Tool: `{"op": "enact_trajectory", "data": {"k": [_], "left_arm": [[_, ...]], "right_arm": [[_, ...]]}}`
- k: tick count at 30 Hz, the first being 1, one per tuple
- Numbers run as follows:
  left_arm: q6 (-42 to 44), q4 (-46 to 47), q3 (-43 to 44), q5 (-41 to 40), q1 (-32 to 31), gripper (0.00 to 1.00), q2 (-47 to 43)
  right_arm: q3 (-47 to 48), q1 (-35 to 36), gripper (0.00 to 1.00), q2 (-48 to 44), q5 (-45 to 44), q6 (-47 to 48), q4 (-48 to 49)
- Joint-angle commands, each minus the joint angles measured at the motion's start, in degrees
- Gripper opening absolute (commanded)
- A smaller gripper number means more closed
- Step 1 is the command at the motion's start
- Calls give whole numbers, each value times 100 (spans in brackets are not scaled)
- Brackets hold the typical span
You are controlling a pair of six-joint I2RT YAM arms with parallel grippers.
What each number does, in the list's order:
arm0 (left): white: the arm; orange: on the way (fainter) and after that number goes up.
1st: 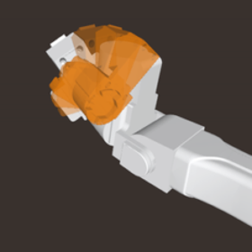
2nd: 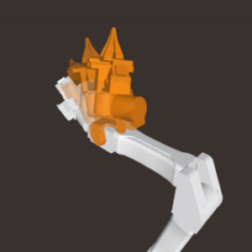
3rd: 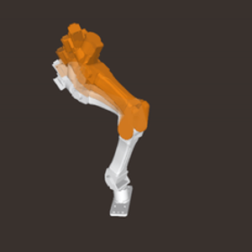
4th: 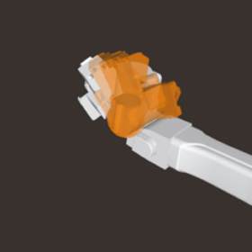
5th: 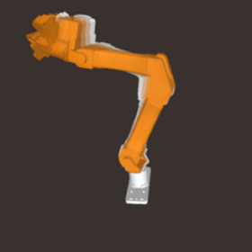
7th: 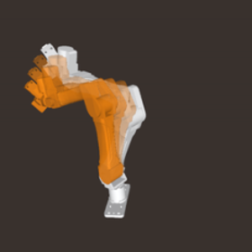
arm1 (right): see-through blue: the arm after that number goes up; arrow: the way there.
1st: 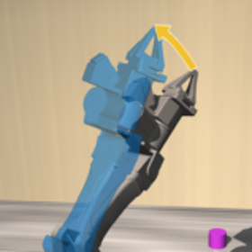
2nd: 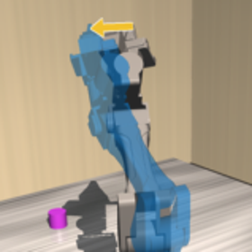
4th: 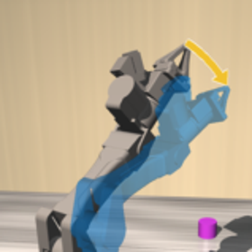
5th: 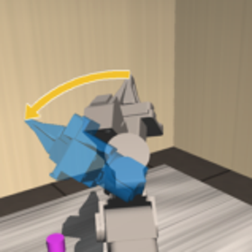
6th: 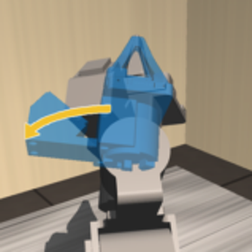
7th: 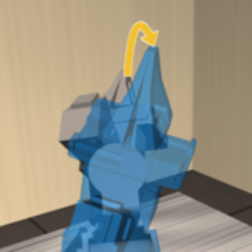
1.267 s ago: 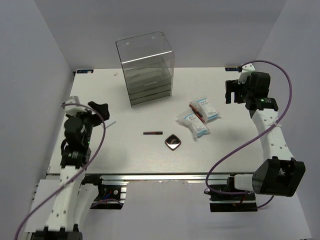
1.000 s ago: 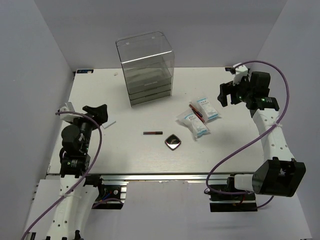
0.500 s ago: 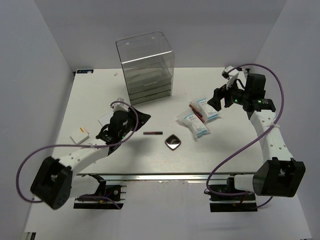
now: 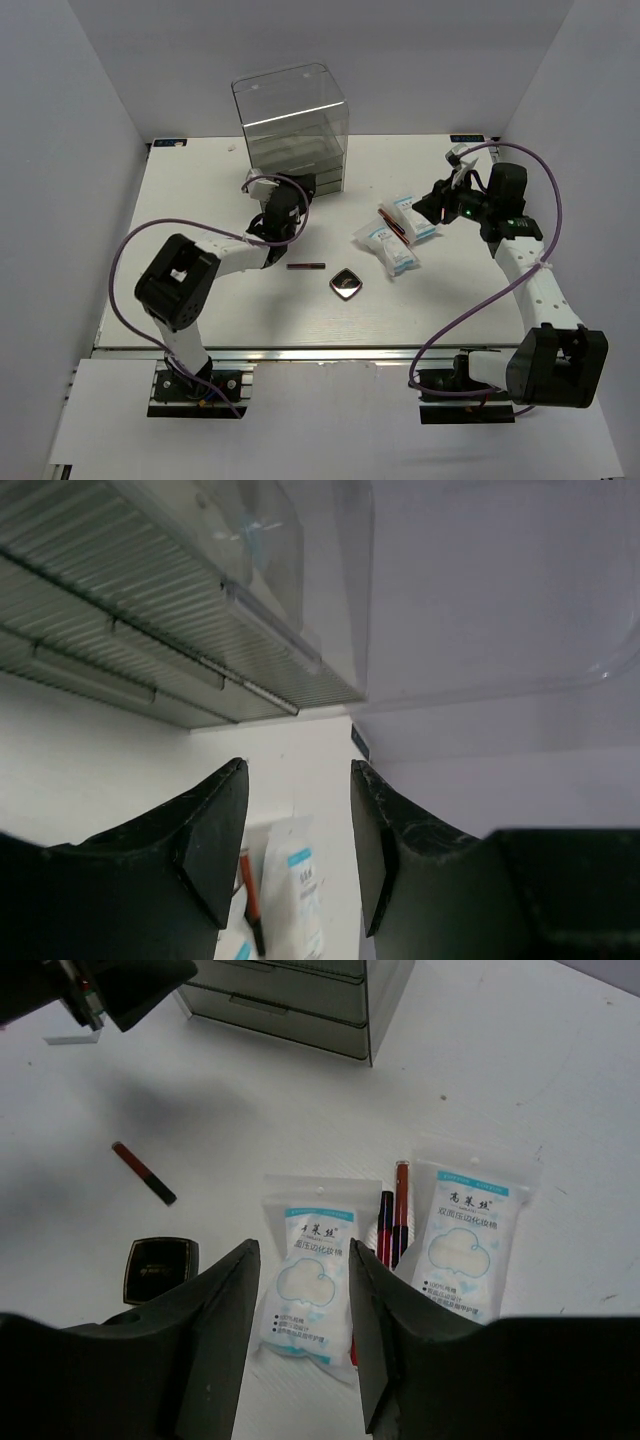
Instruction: Organize the makeup
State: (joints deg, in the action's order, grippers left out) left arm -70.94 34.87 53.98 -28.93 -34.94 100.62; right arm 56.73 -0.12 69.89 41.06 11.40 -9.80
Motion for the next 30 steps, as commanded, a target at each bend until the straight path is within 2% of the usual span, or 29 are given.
{"op": "enact_trajectory", "data": {"k": [1, 11, 14, 18, 19, 20, 24, 25, 29, 30], "left_arm": [[-201, 310, 482, -473, 31, 55, 307], [-588, 354, 1150, -544, 356, 52, 1073], [-710, 389, 1256, -587, 417, 48, 1179], [-851, 485, 1317, -632, 453, 40, 1337], [-895, 520, 1343, -632, 462, 33, 1372], [-913, 521, 1344, -632, 470, 33, 1373], [-957, 687, 1291, -605, 479, 18, 1443], [-957, 766, 1274, -588, 479, 12, 1434], [-905, 1012, 1195, -377, 479, 0, 1425], [-887, 1222, 1133, -185, 479, 0, 1391]], "right_arm": [[-91, 3, 47, -107, 262, -33, 549], [-259, 3, 49, -116, 280, 222, 655], [-268, 3, 49, -107, 280, 266, 664], [-285, 3, 48, -89, 297, 301, 673], [-285, 3, 48, -81, 297, 336, 664], [-285, 3, 48, -72, 297, 337, 664], [-294, 3, 48, -72, 289, 433, 646], [-303, 3, 48, -63, 280, 477, 629], [-364, 3, 48, -28, 166, 521, 611], [-390, 3, 47, -2, 113, 513, 611]]}}
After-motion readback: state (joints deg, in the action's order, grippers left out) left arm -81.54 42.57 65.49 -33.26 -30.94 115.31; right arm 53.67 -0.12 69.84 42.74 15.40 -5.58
